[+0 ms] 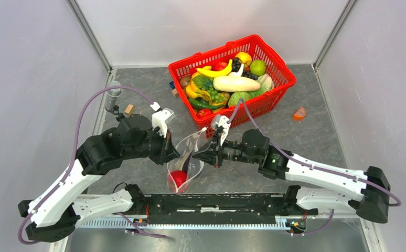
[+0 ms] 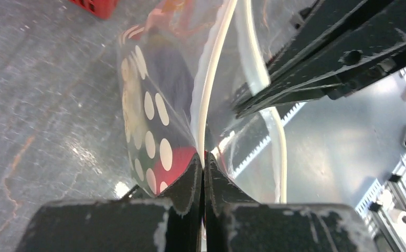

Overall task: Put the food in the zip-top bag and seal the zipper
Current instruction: Adjust the zipper food storage bag at the center of the board, then adjust the fake food in the bin.

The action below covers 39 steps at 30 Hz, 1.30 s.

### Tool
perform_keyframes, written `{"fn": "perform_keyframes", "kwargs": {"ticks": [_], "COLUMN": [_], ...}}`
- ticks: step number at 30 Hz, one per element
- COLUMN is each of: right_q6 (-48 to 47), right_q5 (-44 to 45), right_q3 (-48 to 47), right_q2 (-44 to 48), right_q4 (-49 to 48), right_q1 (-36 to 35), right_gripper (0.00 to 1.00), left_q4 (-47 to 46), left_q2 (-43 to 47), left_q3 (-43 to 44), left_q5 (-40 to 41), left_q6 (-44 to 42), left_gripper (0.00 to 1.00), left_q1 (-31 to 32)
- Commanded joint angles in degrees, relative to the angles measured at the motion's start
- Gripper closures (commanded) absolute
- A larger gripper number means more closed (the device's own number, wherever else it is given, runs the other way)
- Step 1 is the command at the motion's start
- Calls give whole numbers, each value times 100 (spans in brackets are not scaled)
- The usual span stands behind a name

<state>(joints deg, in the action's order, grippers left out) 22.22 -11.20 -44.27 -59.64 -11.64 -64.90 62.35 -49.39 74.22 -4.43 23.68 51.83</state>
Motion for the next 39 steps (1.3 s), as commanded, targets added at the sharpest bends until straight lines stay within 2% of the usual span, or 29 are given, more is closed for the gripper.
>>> {"fn": "perform_keyframes", "kwargs": {"ticks": [1, 2, 4, 7, 10, 11, 14, 17, 19, 20, 23, 27, 30, 36, 39], "right_q6": [252, 185, 24, -20, -15, -24, -278, -570, -841, -978, -1408, -1843, -2029, -2169, -2243], "right_q5": [-1069, -865, -329, 579, 610, 483, 478, 518, 372, 388, 1054, 2823, 3421, 3334, 2899], "right_q3": [-32, -56, -133, -144, 31, 60, -190, -394, -609, -761, -1189, -1633, -1960, -3097, -3674], "right_q2": [-250, -314, -451, -626, -622, -620, -599, -300, -61, 58, 283, 236, -33, -1093, -1796], "right_q4": [-946, -807, -142, 580, 611, 589, 1094, 1293, 1330, 1416, 1688, 1942, 1965, 2350, 2615], "right_q1": [30, 45, 159, 399, 655, 718, 839, 910, 966, 999, 1084, 1367, 1705, 2678, 3315], "right_gripper": [93, 93, 92, 93, 89, 84, 54, 50, 41, 39, 33, 28, 28, 24, 24], "left_q4": [247, 259, 135, -28, -471, -654, -1051, -1355, -1479, -1539, -1698, -1835, -1948, -2069, -2134], "left_q2": [90, 125, 184, 84, 69, 82, 171, 236, 250, 245, 229, 232, 245, 266, 271], "left_q3": [306, 264, -24, -516, -1043, -1163, -1348, -1436, -1445, -1437, -1427, -1467, -1564, -1709, -1757], "left_q5": [-262, 190, 596, 819, 1060, 1115, 1302, 1572, 1735, 1791, 1865, 1893, 1877, 1855, 1827], "left_q6": [-23, 123, 294, 511, 794, 866, 1054, 1089, 1052, 1016, 930, 836, 814, 776, 749], "left_gripper": [98, 98, 98, 98, 98, 98, 98, 98, 98, 98, 98, 98, 98, 98, 98], "left_q1": [-17, -16, -16, -15, -15, -15, -15, -15, -15, -15, -15, -15, -15, -15, -15]}}
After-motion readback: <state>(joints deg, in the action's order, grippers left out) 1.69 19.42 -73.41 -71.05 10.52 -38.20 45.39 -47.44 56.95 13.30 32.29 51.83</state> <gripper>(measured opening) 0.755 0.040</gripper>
